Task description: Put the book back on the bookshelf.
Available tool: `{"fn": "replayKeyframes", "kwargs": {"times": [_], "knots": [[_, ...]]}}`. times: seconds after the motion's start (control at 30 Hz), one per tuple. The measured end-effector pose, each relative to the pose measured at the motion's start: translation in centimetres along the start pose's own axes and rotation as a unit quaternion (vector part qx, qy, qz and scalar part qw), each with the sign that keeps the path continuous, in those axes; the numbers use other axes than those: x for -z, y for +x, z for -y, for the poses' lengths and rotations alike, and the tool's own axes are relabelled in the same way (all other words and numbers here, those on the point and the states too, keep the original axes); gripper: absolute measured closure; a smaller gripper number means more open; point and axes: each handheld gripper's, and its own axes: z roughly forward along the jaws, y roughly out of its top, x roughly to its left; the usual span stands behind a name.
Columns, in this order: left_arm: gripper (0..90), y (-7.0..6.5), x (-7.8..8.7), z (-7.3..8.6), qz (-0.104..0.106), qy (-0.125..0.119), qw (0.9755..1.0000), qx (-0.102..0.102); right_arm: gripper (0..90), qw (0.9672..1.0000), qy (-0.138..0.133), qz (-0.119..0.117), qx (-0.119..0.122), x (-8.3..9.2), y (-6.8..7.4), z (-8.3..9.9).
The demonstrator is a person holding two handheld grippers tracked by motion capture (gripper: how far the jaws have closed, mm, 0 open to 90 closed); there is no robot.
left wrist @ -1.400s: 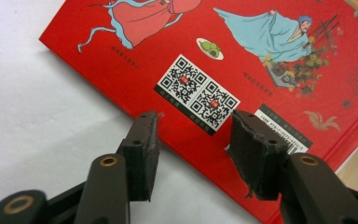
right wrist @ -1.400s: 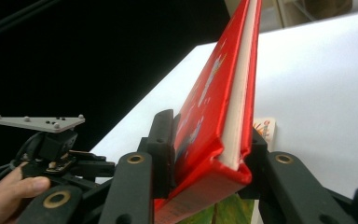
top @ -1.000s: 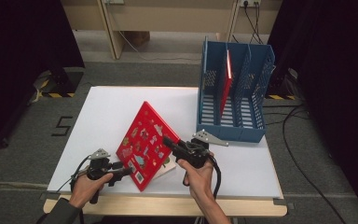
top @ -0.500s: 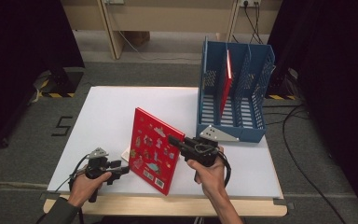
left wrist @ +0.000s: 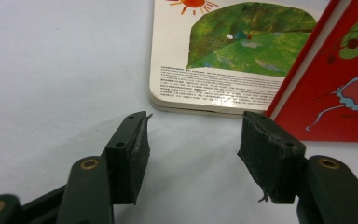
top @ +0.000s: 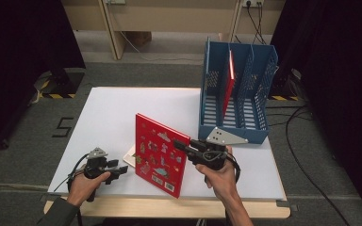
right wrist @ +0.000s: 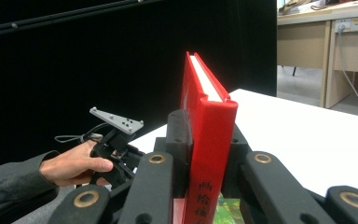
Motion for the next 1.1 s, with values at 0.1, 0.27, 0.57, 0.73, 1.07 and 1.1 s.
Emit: {"fn": "replayKeyframes", "kwargs": {"times": [0.1,0.27,0.57,0.73,1.07,1.1], "knots": [[40.6,0.3,0.1,-0.1,-0.017,0.001,0.9998,-0.007,78.4,0.9999,0.006,0.001,0.011,0.3,0.3,0.1],[40.3,0.6,0.2,-0.1,-0.027,0.003,0.9996,-0.008,78.4,0.9996,0.015,-0.001,0.025,1.1,1.1,0.7],[39.5,0.9,0.0,-0.2,-0.031,0.006,0.9995,-0.009,77.2,0.9991,0.016,-0.005,0.038,0.9,2.1,1.3],[38.7,1.2,0.1,-0.1,-0.035,0.006,0.9993,-0.013,77.0,0.9989,0.023,-0.009,0.039,0.0,2.8,2.8],[37.3,1.0,0.0,-0.1,-0.039,0.009,0.999,-0.019,76.9,0.9989,0.017,-0.007,0.043,-0.6,3.2,4.2],[37.3,1.0,0.0,-0.1,-0.039,0.009,0.999,-0.019,76.9,0.9989,0.017,-0.007,0.043,-0.6,3.2,4.2]]}}
